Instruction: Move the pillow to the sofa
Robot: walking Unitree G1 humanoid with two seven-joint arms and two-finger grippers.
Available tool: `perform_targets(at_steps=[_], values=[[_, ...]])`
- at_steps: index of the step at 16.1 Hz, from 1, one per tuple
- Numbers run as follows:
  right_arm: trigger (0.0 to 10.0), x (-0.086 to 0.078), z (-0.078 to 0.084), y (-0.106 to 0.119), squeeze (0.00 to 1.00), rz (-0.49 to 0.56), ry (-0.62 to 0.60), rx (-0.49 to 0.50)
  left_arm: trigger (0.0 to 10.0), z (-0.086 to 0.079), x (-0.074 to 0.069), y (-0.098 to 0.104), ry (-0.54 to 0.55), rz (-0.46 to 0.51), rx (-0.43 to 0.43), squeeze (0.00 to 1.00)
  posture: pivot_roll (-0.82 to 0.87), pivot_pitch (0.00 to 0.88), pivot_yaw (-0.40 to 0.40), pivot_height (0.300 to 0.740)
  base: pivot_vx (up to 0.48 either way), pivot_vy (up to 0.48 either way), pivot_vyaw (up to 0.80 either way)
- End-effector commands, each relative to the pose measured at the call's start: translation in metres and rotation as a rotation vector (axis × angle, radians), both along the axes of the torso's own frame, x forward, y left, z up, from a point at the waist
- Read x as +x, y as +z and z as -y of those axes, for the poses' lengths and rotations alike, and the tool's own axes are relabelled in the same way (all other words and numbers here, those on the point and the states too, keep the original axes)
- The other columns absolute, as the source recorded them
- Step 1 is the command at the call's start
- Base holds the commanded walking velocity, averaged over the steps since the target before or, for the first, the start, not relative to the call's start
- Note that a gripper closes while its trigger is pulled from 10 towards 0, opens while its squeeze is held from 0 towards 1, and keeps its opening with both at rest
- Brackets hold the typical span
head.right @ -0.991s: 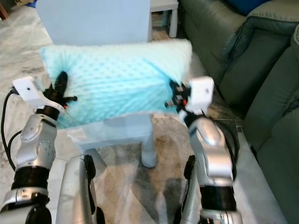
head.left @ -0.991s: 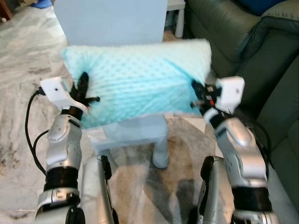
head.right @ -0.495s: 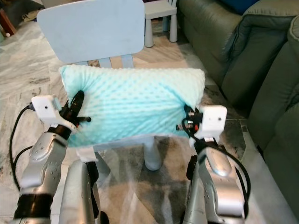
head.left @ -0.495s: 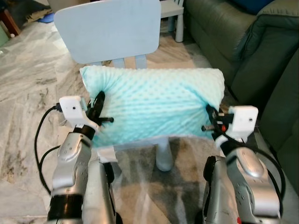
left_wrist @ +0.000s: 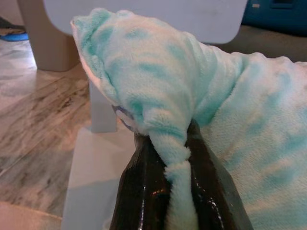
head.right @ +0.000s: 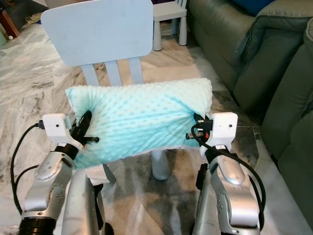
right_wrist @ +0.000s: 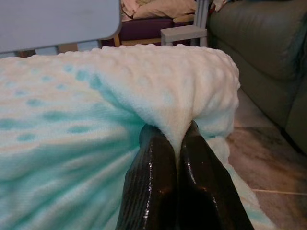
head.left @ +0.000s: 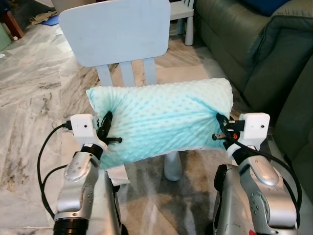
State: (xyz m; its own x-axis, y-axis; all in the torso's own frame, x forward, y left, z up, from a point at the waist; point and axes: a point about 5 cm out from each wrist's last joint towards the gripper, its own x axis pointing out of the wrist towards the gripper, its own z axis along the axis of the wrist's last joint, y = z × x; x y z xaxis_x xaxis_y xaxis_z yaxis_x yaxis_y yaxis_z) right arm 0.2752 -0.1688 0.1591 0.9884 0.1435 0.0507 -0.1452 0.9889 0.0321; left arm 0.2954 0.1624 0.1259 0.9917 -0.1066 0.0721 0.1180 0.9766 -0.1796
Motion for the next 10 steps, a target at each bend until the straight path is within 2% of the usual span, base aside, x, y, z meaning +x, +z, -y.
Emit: perform_targets(at_steps=[1, 10], values=[[10.0, 0.004, -0.001, 0.008, 0.00, 0.021, 0.010, -0.007, 10.0, -0.007, 0.000, 0.006, 0.044, 0.018, 0.008, 0.00, -0.14, 0.000, 0.056, 0.380, 0.000, 0.000, 0.00], [10.0, 0.014, -0.002, 0.016, 0.00, 0.023, 0.054, -0.074, 10.0, 0.001, 0.003, 0.002, 0.089, 0.012, -0.037, 0.00, -0.13, 0.000, -0.005, 0.380, 0.000, 0.000, 0.00]])
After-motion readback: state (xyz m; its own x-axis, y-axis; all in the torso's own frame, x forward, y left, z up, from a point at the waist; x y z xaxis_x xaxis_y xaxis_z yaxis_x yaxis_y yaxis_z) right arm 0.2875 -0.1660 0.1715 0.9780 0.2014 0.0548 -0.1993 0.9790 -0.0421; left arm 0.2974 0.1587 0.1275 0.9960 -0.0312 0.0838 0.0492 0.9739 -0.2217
